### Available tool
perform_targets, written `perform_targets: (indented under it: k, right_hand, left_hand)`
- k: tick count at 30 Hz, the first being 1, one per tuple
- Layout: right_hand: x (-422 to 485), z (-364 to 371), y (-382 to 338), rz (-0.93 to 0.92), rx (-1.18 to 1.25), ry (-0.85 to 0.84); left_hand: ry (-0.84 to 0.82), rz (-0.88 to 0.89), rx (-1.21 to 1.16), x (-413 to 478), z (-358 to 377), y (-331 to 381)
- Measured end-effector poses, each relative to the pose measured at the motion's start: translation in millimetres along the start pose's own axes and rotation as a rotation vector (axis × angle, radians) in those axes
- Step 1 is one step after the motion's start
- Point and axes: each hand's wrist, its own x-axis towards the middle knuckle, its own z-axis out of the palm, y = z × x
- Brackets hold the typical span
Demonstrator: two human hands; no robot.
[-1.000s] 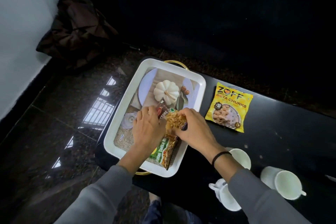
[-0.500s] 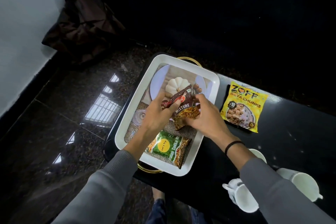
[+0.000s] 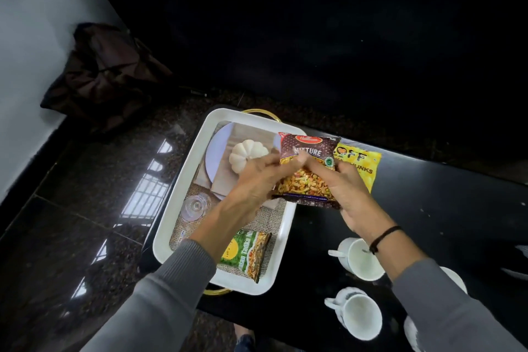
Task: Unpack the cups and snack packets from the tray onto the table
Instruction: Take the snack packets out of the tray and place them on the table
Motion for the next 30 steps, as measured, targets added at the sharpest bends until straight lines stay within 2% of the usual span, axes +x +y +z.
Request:
perform_targets:
  k: [6, 10, 19, 23, 26, 30]
  right_hand:
    - [-12.9, -43.8, 15.9, 0.028, 0.000, 0.105]
    - [-22.3, -83.4, 29.3, 0.041, 0.045, 0.162]
    - [-16.2, -173.5, 54.9, 0.096, 0.017, 0.390]
    - [-3.3, -195.3, 64.7, 0.119, -0.106, 0.431]
    - [5.4, -203.2, 72.8, 0.153, -0.258, 0.452]
    - [11.6, -204.3, 80.9, 0.110, -0.451, 0.494]
  left_hand:
    - [-0.032, -0.005, 0.000, 8.6, 47.2, -13.6]
    - [-0.086, -0.070, 0.015, 12.2, 90.5, -22.9]
    - [-0.073, -0.042, 0.331, 43.2, 190.5, -35.9]
    - [-0.018, -0.028, 0.464, 56.1, 212.9, -45.9]
    - [0.029, -0.006, 0.676, 59.9, 217.1, -47.3]
    - [0.038, 0.110, 0.883, 55.7, 215.7, -46.8]
